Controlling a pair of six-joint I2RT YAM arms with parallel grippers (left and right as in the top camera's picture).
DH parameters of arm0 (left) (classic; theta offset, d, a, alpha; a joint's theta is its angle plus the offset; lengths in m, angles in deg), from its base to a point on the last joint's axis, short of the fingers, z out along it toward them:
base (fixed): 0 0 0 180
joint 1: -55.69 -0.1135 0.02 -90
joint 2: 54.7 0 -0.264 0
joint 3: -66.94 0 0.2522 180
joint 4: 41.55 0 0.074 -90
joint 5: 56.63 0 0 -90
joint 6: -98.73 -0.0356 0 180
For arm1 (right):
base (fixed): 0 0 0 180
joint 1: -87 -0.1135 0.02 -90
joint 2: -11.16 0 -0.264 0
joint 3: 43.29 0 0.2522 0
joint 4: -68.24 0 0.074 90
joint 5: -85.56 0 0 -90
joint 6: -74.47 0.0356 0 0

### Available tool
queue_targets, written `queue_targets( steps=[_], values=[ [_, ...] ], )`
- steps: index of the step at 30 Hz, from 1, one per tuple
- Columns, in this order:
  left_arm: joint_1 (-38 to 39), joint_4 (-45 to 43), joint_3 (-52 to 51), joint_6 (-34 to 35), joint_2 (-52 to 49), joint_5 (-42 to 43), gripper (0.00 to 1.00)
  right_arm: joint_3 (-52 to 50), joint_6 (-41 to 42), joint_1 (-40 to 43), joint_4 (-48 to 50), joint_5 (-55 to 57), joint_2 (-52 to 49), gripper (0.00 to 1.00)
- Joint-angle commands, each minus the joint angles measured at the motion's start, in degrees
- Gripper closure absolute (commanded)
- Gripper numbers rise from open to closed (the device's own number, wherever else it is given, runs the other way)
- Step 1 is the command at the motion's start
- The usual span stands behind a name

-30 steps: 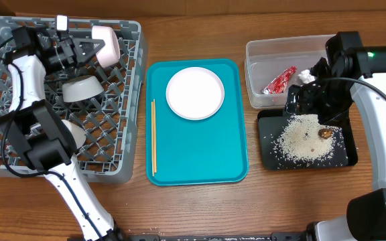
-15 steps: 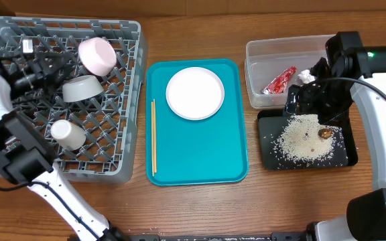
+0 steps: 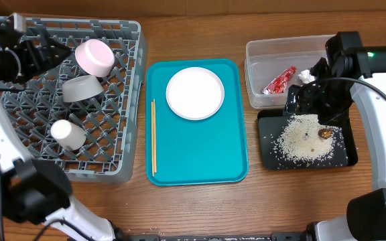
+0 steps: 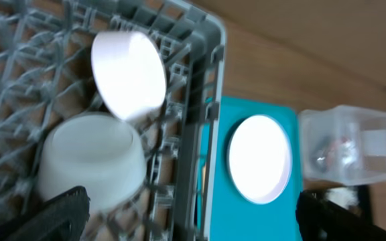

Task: Sort waste into correct bins and load items into the dishwasher
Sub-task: 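Lower the pink bowl into the back of the rack and release, then reach the left gripper to the tray and grasp a wooden chopstick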

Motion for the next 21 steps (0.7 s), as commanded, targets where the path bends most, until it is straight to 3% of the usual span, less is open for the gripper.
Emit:
queue_targets(
  steps=[1, 5, 13, 21],
  values=[
    [5.7, 3.9, 0.2, 6.6, 2.1, -21.0, 0.00, 0.2, -0.2, -0.1, 0.1, 0.4, 2.0, 0.00],
    [12.3, 11.0, 0.2, 11.8, 2.6, -31.7, 0.00, 0.2, -0.2, -0.1, -0.3, 0.4, 2.0, 0.00],
    [19.4, 19.4, -1.8, 19.1, 3.9, -34.8, 0.00, 0.2, -0.1, -0.1, -1.1, 0.4, 2.0, 0.00],
    [26.2, 17.2, -21.9, 25.2, 20.6, -33.6, 0.00, 0.2, -0.1, -0.1, -1.5, 0.4, 2.0, 0.00]
  ],
)
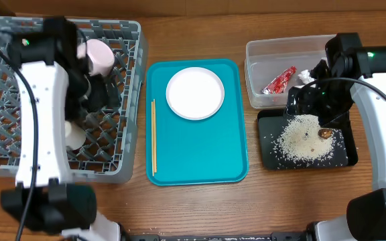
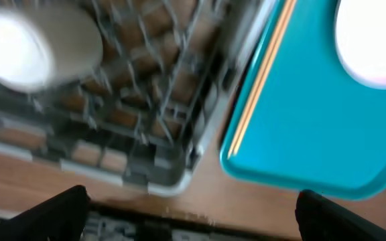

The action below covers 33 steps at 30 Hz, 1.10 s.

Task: Sort waste into correct bins and load items into the dishwasher
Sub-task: 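Reach the left gripper to the tray and grasp a wooden chopstick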

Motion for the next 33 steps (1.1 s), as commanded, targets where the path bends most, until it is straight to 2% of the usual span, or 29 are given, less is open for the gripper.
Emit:
queue_targets(
  steps=[1, 7, 10, 14, 20, 29, 33],
  values=[
    [4.9, -3.5, -9.5, 5.8, 12.9, -0.7, 0.00, 0.2, -0.1, -0.1, 0.2, 0.4, 2.0, 0.00],
    [19.1, -18.9, -26.9, 14.8, 26.8, -1.4, 0.00, 0.2, -0.1, -0.1, 0.4, 0.4, 2.0, 0.00],
    [25.8, -26.6, -34.4, 19.2, 28.4, -3.0, 0.00, 0.2, -0.1, -0.1, 0.3, 0.4, 2.0, 0.00],
    [31.3, -36.2, -42.8, 19.3, 26.1, -7.3, 0.00, 0.2, -0.1, -0.1, 0.4, 0.4, 2.0, 0.00],
    [32.4, -42.5, -45.7, 18.2, 17.0, -13.9, 0.00, 0.2, -0.1, -0.1, 0.4, 0.4, 2.0, 0.00],
    [32.2, -50.2, -45.7, 15.9, 3.1, -12.3, 0.05, 0.2, -0.1, -0.1, 0.4, 0.4, 2.0, 0.00],
    [31.4, -51.7, -45.7, 15.9, -0.6, -11.1, 0.05, 0.2, -0.1, -0.1, 0.4, 0.4, 2.0, 0.00]
  ],
)
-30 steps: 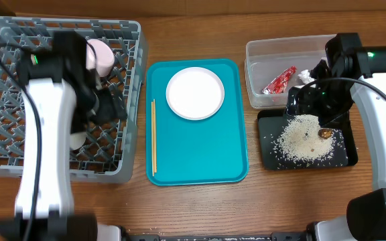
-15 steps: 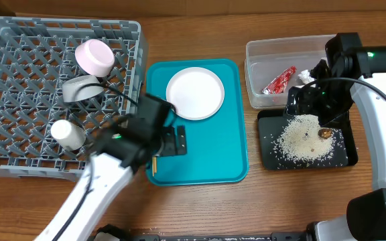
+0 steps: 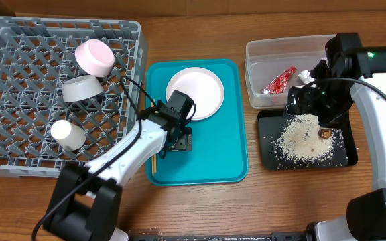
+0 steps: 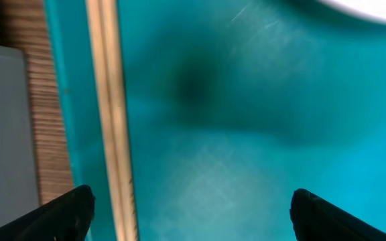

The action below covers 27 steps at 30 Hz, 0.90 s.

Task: Sort waste into correct bins and load items into the dishwasher
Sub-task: 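Reach the left gripper to the tray and grasp a wooden chopstick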

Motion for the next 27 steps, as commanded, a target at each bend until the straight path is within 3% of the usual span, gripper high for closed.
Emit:
queue_targets(
  steps=[1, 23, 25, 27],
  values=[
    [-1.0, -1.3, 0.0, -0.8, -2.3, 1.0, 0.04, 0.2, -0.1, -0.1, 0.1, 0.4, 2.0, 0.00],
    [-1.4, -2.7, 0.0, -3.1, -9.6, 3.0, 0.04, 0.2, -0.1, -0.1, 0.1, 0.4, 2.0, 0.00],
    [-1.4, -3.0, 0.0, -3.1, -9.6, 3.2, 0.10, 0.2, -0.1, -0.1, 0.1, 0.4, 2.0, 0.00],
    [-1.4, -3.2, 0.0, -3.1, -9.6, 3.1, 0.29, 0.2, -0.1, -0.1, 0.1, 0.4, 2.0, 0.00]
  ],
)
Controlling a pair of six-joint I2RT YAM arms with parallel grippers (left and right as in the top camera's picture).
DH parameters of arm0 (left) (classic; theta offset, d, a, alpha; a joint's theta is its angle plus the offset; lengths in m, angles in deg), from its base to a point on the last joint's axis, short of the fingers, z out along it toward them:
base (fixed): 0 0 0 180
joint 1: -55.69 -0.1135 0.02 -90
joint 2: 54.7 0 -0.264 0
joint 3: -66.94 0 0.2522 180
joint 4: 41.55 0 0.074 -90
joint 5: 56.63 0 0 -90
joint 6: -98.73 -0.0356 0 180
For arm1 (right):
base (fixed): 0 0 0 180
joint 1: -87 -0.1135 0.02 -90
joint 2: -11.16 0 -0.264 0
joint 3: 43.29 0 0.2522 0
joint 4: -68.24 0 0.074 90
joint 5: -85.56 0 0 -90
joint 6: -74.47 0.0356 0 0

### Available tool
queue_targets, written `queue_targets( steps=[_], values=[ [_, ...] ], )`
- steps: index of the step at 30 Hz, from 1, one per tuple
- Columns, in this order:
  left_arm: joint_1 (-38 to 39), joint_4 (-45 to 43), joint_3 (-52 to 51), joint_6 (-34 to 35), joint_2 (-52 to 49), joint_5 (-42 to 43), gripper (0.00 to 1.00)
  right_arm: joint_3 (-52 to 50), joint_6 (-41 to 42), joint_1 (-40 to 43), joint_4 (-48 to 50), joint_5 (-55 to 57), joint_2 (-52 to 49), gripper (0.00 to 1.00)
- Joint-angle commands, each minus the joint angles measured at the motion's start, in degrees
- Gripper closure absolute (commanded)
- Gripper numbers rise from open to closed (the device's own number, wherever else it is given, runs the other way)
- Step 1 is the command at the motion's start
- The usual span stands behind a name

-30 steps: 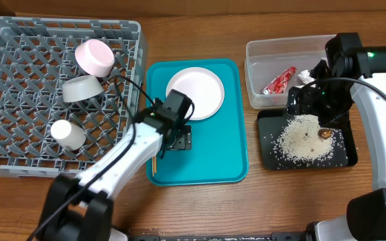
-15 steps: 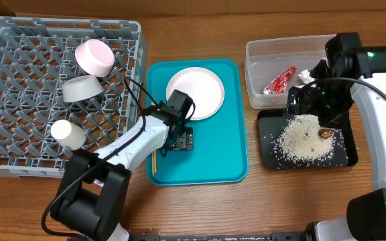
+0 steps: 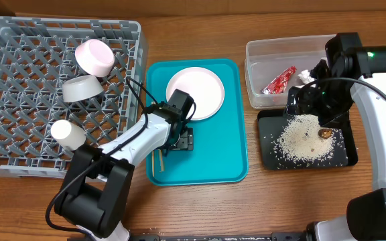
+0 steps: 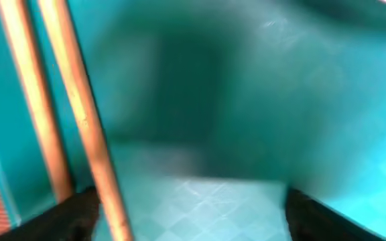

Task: Sort waste into correct bins and load items into the dishwasher
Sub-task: 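Reach the left gripper to the tray and grasp a wooden chopstick, then carry the chopstick into the dish rack and release it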

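Two wooden chopsticks lie along the left side of the teal tray; in the overhead view the chopsticks run near the tray's left rim. My left gripper is open and low over the tray, and the inner, tilted chopstick passes just inside its left finger. From above, the left gripper sits below the white plate. My right gripper hangs over the black tray of spilled rice; whether it is open is not visible.
A grey dish rack at left holds a pink cup, a grey bowl and a white cup. A clear bin at back right holds a red wrapper and crumpled paper.
My left gripper is now lower and closer to the tray beside the chopsticks. One chopstick now lies tilted, its near end shifted right. The right arm has not moved.
My left gripper was open over the rack's back left, then over the rack's middle. Then it was above the teal tray beside the chopsticks, and now it sits low there with one chopstick just inside its left finger. The right arm stayed over the rice tray.
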Motion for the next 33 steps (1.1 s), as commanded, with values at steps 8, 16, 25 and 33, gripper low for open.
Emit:
queue_targets(
  steps=[8, 16, 25, 33],
  values=[
    [-0.2, 0.5, -0.9, -0.7, -3.3, 1.3, 0.82, 0.2, -0.1, -0.1, -0.1, 0.4, 2.0, 0.00],
    [-0.2, 0.7, -0.9, 0.5, -3.3, 3.7, 0.96, 0.2, -0.1, -0.1, -0.1, 0.4, 2.0, 0.00],
    [-2.0, 6.3, 3.1, 0.5, -0.2, 3.7, 0.96, 0.2, -0.1, -0.1, -0.1, 0.4, 2.0, 0.00],
    [-5.0, 14.5, 14.3, -7.0, 10.2, 2.6, 0.96, 0.2, -0.1, -0.1, -0.1, 0.4, 2.0, 0.00]
  ],
)
